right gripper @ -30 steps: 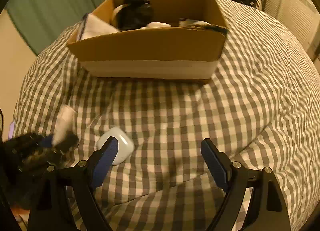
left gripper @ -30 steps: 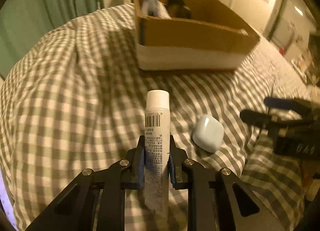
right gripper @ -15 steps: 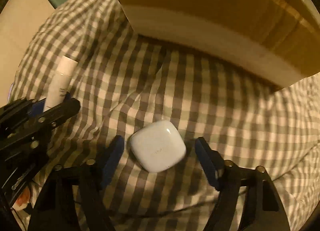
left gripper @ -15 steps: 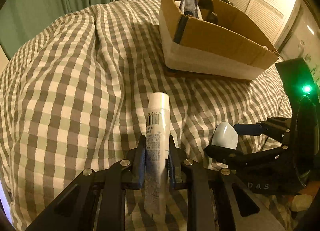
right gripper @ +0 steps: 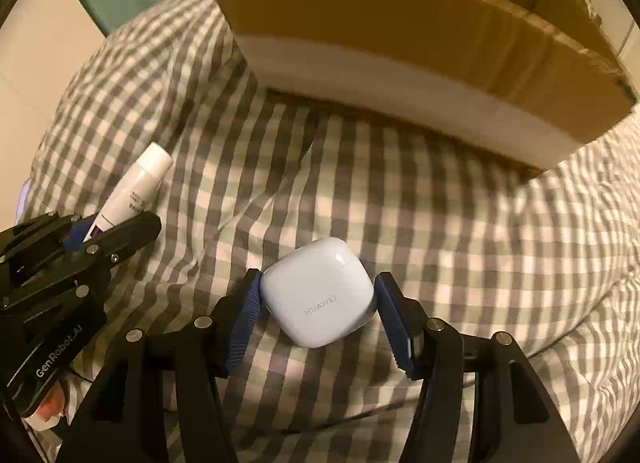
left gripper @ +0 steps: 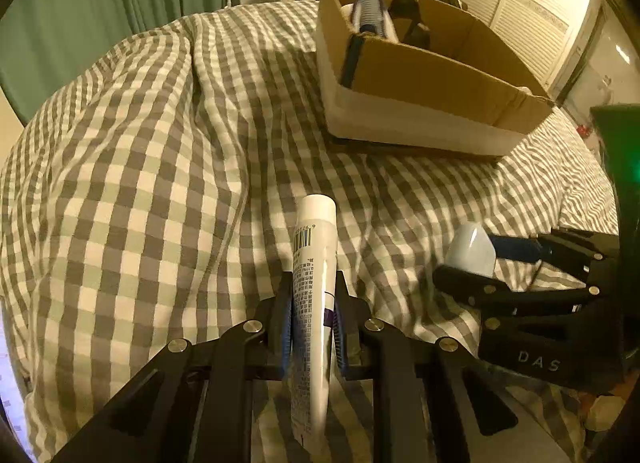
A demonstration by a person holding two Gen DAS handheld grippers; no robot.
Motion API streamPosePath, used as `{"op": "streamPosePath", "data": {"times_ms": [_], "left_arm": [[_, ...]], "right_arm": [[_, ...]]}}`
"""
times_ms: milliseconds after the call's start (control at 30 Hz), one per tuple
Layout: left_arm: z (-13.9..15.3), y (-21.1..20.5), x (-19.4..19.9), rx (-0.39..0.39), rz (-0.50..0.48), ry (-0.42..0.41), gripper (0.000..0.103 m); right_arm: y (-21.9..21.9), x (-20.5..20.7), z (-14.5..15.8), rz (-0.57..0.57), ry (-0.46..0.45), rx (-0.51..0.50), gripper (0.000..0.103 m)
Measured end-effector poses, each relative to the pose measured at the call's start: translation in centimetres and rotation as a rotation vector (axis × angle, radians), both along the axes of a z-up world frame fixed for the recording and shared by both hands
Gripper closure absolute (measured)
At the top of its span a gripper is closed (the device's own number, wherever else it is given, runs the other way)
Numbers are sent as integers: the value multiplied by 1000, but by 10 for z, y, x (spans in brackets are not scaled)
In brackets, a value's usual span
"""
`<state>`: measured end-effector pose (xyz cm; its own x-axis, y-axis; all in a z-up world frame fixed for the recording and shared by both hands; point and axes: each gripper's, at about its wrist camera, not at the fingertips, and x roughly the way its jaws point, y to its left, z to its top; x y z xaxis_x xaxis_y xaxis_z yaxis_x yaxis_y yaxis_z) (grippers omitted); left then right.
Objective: Organize objects
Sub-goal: 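Grasp the white toothpaste tube with the left tool while the right tool grasps the white earbud case, then carry the toothpaste tube and earbud case into the box and open both tools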
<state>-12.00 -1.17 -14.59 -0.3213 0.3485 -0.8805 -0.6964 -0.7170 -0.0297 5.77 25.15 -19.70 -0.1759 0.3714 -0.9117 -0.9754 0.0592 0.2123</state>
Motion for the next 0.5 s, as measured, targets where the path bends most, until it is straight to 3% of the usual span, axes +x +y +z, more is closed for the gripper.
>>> {"op": "streamPosePath", "data": {"times_ms": [200, 500], "left_arm": [[21, -4, 10, 12, -10, 18, 87], [76, -12, 26, 76, -29, 65, 87]], "right_arm": [[-12, 3, 27, -24, -48, 81, 46], [-52, 11, 91, -63, -116, 190, 46]]}}
